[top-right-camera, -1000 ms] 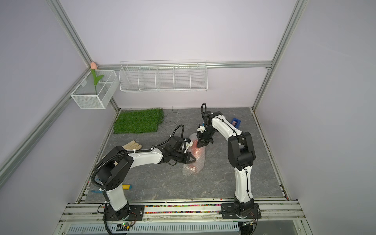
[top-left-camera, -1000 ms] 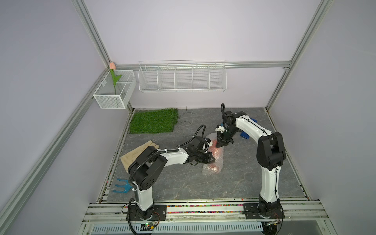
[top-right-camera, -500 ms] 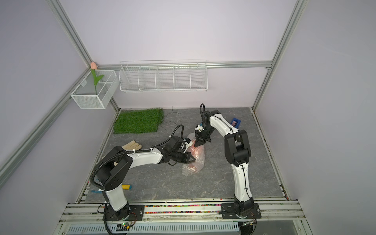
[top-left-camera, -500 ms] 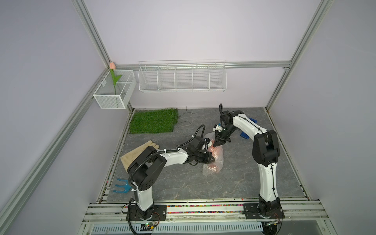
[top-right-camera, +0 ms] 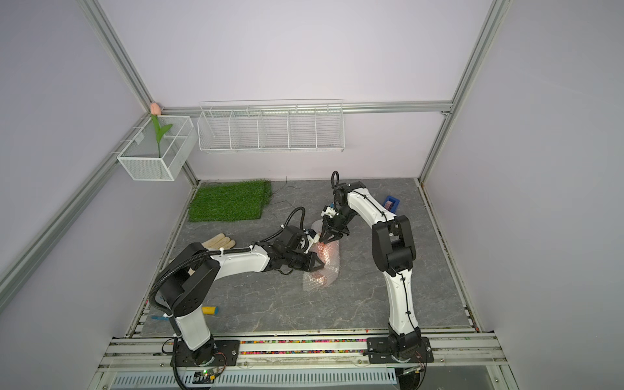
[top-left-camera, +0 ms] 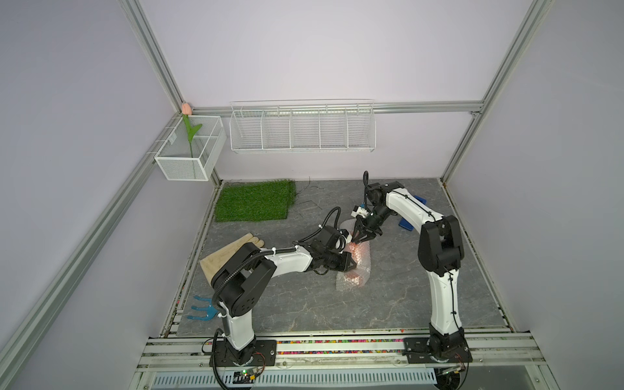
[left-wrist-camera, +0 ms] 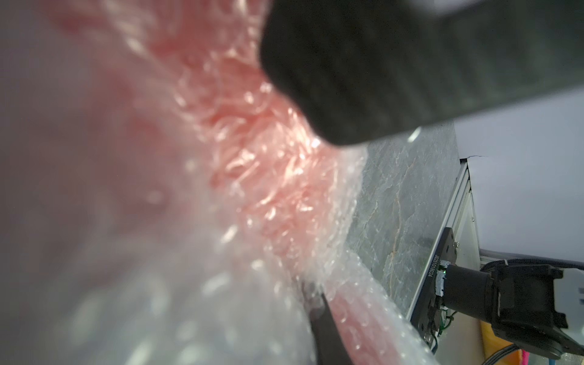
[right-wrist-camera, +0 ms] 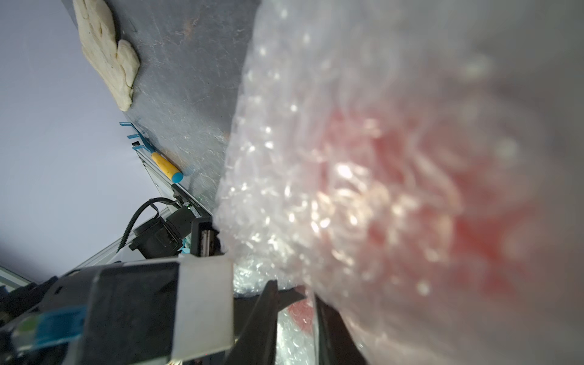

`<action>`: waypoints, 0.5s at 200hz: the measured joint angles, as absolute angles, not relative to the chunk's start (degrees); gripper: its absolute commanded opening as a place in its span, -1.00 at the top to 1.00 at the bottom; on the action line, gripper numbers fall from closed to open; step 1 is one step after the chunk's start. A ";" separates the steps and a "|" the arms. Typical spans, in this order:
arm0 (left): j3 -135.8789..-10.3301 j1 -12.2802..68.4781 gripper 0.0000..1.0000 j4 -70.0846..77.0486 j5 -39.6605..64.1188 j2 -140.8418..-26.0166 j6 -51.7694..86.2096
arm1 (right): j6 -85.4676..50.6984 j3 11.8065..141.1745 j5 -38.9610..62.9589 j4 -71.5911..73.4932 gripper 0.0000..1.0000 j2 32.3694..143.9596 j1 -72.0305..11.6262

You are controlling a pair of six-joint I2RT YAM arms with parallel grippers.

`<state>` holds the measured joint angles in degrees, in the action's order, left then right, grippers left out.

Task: Wrap wine glasses in bubble wrap
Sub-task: Stick the tape on the bubble wrap.

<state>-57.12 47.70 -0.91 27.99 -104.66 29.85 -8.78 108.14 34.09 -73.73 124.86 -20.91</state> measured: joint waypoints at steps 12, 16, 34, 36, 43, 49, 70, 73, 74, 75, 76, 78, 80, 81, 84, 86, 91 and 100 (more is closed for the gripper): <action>-57.12 47.70 0.75 -0.93 28.01 -104.66 29.85 | -8.47 108.51 33.41 -73.73 0.43 124.18 -20.58; -57.12 47.70 0.75 -0.93 28.01 -104.66 29.85 | -8.32 108.55 33.19 -73.73 0.42 123.96 -20.43; -57.12 47.70 0.75 -0.93 28.01 -104.66 29.85 | -7.70 108.73 32.42 -74.06 0.42 122.48 -19.88; -57.12 47.70 0.75 -0.93 28.01 -104.66 29.85 | -7.64 108.75 32.36 -74.13 0.42 122.30 -19.79; -57.12 47.70 0.75 -0.93 28.01 -104.66 29.85 | -7.42 108.75 32.23 -74.30 0.42 121.67 -19.57; -57.12 47.70 0.75 -0.95 27.99 -104.66 29.85 | -7.22 108.75 32.16 -74.52 0.42 121.12 -19.49; -57.12 47.70 0.75 -0.97 28.01 -104.66 29.85 | -6.57 108.73 32.16 -75.09 0.43 119.35 -19.49; -57.12 47.70 0.75 -0.97 28.01 -104.66 29.85 | -6.44 108.71 32.16 -75.18 0.43 119.07 -19.49; -57.12 47.70 0.75 -0.97 28.01 -104.66 29.85 | -6.39 108.71 32.16 -75.20 0.43 119.02 -19.49; -57.12 47.70 0.75 -0.97 28.01 -104.66 29.85 | -6.37 108.68 32.16 -75.20 0.43 118.93 -19.49; -57.12 47.70 0.75 -0.97 28.01 -104.66 29.85 | -6.37 108.68 32.16 -75.22 0.43 118.89 -19.49; -57.12 47.70 0.75 -0.97 28.01 -104.66 29.85 | -6.35 108.66 32.16 -75.26 0.44 118.74 -19.49; -57.12 47.70 0.75 -0.97 27.99 -104.66 29.85 | -6.24 108.62 32.16 -75.26 0.44 118.58 -19.51; -57.12 47.70 0.75 -0.97 28.01 -104.66 29.85 | -6.22 108.62 32.16 -75.26 0.44 118.54 -19.51; -57.12 47.70 0.75 -0.97 27.99 -104.66 29.85 | -6.15 108.53 32.16 -75.29 0.44 118.39 -19.53; -57.12 47.70 0.76 -0.99 27.99 -104.66 29.85 | -6.09 108.44 32.16 -75.26 0.44 118.24 -19.57; -57.14 47.70 0.75 -0.99 27.99 -104.66 29.85 | -5.96 108.18 32.18 -75.26 0.45 117.86 -19.64; -57.14 47.70 0.75 -1.02 27.99 -104.66 29.85 | -5.80 107.42 32.27 -75.22 0.46 117.19 -19.73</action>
